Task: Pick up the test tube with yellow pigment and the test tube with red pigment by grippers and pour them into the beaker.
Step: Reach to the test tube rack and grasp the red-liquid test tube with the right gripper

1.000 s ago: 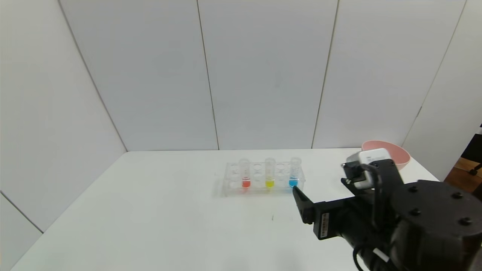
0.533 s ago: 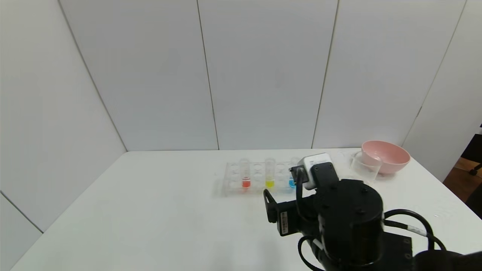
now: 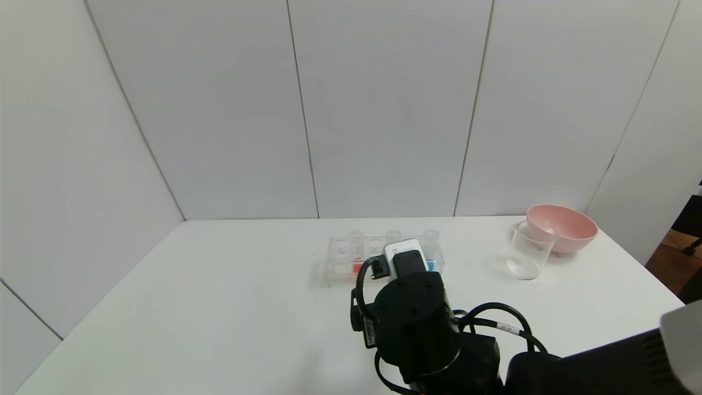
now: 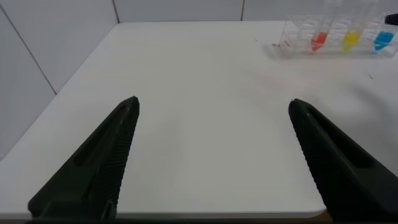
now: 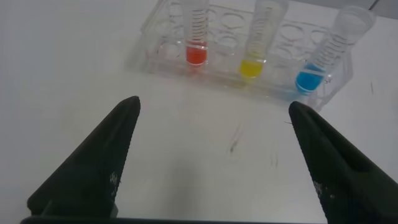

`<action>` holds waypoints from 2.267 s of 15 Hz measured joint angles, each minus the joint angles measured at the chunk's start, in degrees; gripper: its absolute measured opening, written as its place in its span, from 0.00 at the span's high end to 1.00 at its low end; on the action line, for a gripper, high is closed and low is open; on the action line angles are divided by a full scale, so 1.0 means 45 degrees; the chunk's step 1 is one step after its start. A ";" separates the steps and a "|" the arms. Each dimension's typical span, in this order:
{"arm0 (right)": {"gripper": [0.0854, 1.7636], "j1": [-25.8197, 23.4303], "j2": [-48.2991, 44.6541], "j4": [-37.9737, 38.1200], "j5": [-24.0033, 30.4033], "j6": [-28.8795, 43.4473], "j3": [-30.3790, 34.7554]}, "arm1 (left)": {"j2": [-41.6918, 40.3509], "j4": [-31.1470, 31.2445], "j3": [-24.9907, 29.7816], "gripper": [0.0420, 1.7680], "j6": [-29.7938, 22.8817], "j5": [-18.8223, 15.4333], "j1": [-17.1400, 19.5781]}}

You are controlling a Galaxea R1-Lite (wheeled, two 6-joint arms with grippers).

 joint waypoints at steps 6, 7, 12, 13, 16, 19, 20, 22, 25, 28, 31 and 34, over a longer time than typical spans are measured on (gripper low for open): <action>0.03 0.0014 0.1671 0.0225 -0.0352 0.0106 -0.1801 | 0.0000 0.0000 0.0000 0.03 0.0000 0.0000 0.0000; 0.03 0.0033 0.1932 0.0263 -0.0675 0.0171 -0.2205 | 0.0000 0.0000 0.0000 0.03 0.0000 0.0000 0.0000; 0.03 0.0087 0.3180 0.0444 -0.1522 0.0252 -0.3860 | 0.0000 0.0000 0.0000 0.03 0.0000 0.0000 0.0000; 0.03 0.0095 0.3362 0.0450 -0.1514 0.0244 -0.4066 | 0.0000 0.0000 0.0000 0.03 0.0000 0.0000 0.0000; 0.03 -0.0011 0.3901 0.0945 -0.1504 0.0238 -0.4944 | 0.0000 0.0000 0.0000 0.03 0.0000 0.0000 0.0000; 0.03 -0.0255 0.4416 0.1661 -0.1504 0.0238 -0.6168 | 0.0000 0.0000 0.0000 0.03 0.0005 0.0000 0.0000; 0.03 -0.0371 0.4581 0.1888 -0.1504 0.0238 -0.6567 | 0.0000 0.0000 0.0000 0.03 0.0000 0.0000 0.0000; 0.03 -0.0612 0.4925 0.2251 -0.1504 0.0244 -0.7304 | 0.0000 0.0000 0.0000 0.03 0.0000 0.0000 0.0000; 0.03 -0.1002 0.5459 0.2598 -0.1504 0.0238 -0.8379 | 0.0000 0.0000 0.0000 0.03 0.0000 0.0000 0.0000; 0.03 -0.1241 0.5862 0.3007 -0.1474 0.0238 -0.9300 | 0.0000 0.0000 0.0000 0.03 0.0005 0.0000 0.0000; 0.03 -0.1371 0.6177 0.3175 -0.1449 0.0233 -1.0107 | 0.0000 0.0000 0.0000 0.03 0.0005 0.0000 0.0000; 0.03 -0.1512 0.6572 0.3202 -0.1455 -0.0041 -1.0749 | 0.0000 0.0000 0.0000 0.03 0.0005 0.0000 0.0000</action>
